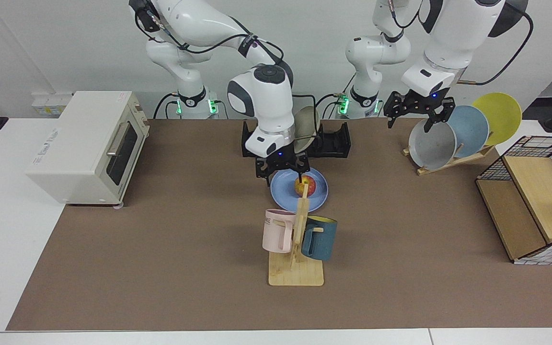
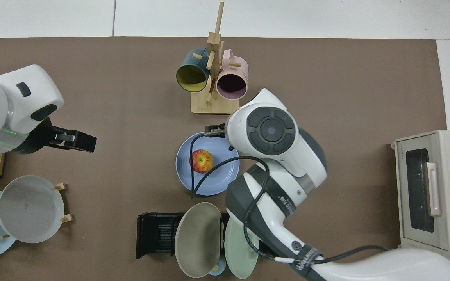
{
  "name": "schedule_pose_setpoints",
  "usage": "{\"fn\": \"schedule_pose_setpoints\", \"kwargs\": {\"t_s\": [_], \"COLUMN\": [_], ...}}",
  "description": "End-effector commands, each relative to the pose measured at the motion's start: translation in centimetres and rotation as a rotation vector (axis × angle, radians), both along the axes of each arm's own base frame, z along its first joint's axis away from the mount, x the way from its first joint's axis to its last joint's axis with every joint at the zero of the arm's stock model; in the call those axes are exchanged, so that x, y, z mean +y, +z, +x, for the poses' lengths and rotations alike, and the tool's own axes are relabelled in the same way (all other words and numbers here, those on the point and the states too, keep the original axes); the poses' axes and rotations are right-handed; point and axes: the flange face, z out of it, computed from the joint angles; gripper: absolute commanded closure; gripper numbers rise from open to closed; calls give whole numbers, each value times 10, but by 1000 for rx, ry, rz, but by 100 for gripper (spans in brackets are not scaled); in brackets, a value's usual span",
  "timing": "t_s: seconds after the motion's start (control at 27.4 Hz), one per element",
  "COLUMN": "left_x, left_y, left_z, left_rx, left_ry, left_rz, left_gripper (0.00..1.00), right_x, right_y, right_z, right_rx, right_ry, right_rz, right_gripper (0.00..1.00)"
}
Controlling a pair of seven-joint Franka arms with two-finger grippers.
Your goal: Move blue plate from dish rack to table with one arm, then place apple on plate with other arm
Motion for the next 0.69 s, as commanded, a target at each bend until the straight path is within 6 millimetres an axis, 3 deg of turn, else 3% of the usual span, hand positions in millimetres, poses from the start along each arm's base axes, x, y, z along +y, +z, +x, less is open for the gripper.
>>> {"fn": "schedule_pose_setpoints", "kwargs": {"t_s": [0.0, 0.36, 0.66], "left_x": [5, 6, 6], "left_y": [7, 8, 7], "left_z": [-3, -2, -2], "left_rx": [1, -1, 0], "left_ry": [2, 4, 4], "left_rz": [16, 14, 14], "left_gripper": [0, 0, 0], "right_x": [-62, -183, -274], "right_y": [28, 72, 102], "right_z": [9, 17, -3], "right_rx": [29, 65, 112], "right_ry": [45, -57, -29], "right_rz": [-41, -76, -65], "right_gripper": [0, 0, 0]}}
